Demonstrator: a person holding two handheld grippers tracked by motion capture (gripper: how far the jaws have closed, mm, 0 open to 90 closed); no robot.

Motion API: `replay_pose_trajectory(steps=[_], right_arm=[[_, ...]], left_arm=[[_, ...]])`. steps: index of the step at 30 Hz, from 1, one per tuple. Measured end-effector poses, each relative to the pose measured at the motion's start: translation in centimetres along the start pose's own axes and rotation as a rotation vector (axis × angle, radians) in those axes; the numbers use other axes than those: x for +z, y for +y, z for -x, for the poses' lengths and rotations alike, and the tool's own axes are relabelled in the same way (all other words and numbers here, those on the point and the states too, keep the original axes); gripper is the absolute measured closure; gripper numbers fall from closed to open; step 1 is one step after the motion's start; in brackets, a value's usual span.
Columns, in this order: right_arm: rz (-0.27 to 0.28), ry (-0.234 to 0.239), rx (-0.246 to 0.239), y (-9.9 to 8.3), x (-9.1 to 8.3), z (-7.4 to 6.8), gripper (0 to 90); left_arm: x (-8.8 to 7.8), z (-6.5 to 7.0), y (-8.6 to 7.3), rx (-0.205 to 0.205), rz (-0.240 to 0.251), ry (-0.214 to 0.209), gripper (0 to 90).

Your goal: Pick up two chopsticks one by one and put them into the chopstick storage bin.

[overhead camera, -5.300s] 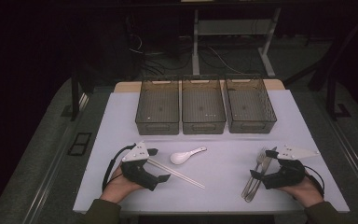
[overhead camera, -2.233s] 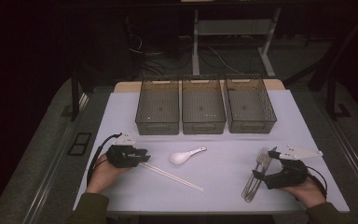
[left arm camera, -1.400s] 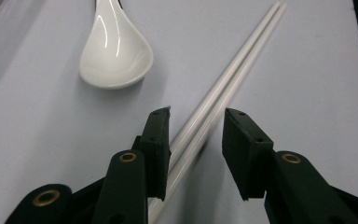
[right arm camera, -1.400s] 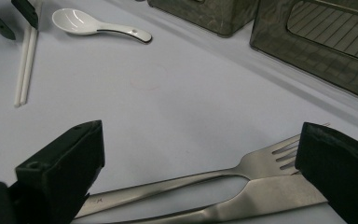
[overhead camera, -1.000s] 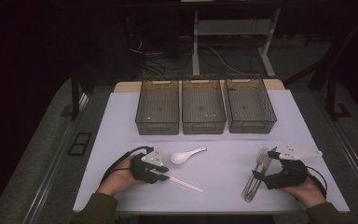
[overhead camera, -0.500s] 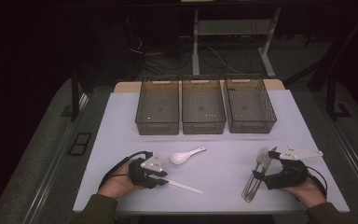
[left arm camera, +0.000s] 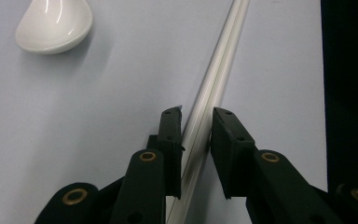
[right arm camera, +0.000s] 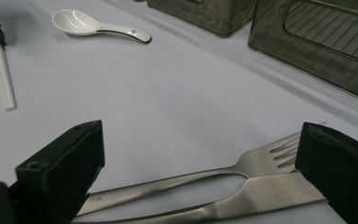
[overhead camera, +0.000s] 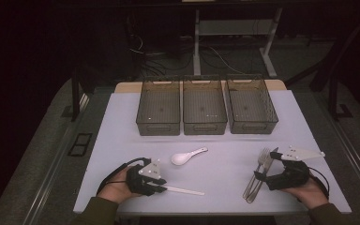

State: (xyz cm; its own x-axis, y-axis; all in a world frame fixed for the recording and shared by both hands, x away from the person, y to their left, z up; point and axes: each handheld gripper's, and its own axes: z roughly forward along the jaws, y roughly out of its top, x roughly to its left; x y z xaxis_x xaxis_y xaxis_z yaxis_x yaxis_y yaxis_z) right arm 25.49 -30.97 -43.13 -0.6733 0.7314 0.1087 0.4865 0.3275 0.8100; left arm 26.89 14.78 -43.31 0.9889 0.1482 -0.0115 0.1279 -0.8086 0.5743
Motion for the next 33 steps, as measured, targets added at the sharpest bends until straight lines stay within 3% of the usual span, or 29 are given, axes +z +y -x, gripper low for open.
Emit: replay_pose_trajectory(steps=[4, 5, 6, 10, 14, 20, 27, 33], right_arm=[[0.0, -0.001, -0.001, 0.0, 0.0, 0.0, 1.4], [0.0, -0.001, 0.0, 0.0, 0.0, 0.0, 1.4], [0.0, 0.0, 0.0, 0.0, 0.0, 0.0, 1.4], [0.0, 0.0, -0.002, 0.0, 0.0, 0.0, 1.4], [0.0, 0.002, -0.003, 0.0, 0.1, 0.0, 1.4], [-0.002, 0.002, -0.003, 0.0, 0.1, 0.0, 1.4], [-0.006, 0.003, 0.001, 0.0, 0.2, 0.0, 1.4], [-0.004, 0.003, 0.002, 0.0, 0.2, 0.0, 1.4]], left_arm=[[0.0, -0.1, 0.0, 0.001, 0.009, -0.003, 70.0], [0.0, -0.3, -0.1, -0.002, 0.009, -0.01, 65.2], [0.0, -0.3, 0.0, -0.011, 0.019, -0.01, 60.1], [-0.1, -0.4, 0.7, -0.017, 0.072, -0.029, 58.7], [0.3, -0.3, 2.2, -0.004, 0.121, -0.04, 59.4], [1.9, -0.1, 5.2, 0.024, 0.167, -0.081, 67.5], [4.6, 0.8, 8.0, 0.076, 0.143, -0.132, 71.8], [6.1, 1.0, 9.1, 0.098, 0.107, -0.153, 76.4]])
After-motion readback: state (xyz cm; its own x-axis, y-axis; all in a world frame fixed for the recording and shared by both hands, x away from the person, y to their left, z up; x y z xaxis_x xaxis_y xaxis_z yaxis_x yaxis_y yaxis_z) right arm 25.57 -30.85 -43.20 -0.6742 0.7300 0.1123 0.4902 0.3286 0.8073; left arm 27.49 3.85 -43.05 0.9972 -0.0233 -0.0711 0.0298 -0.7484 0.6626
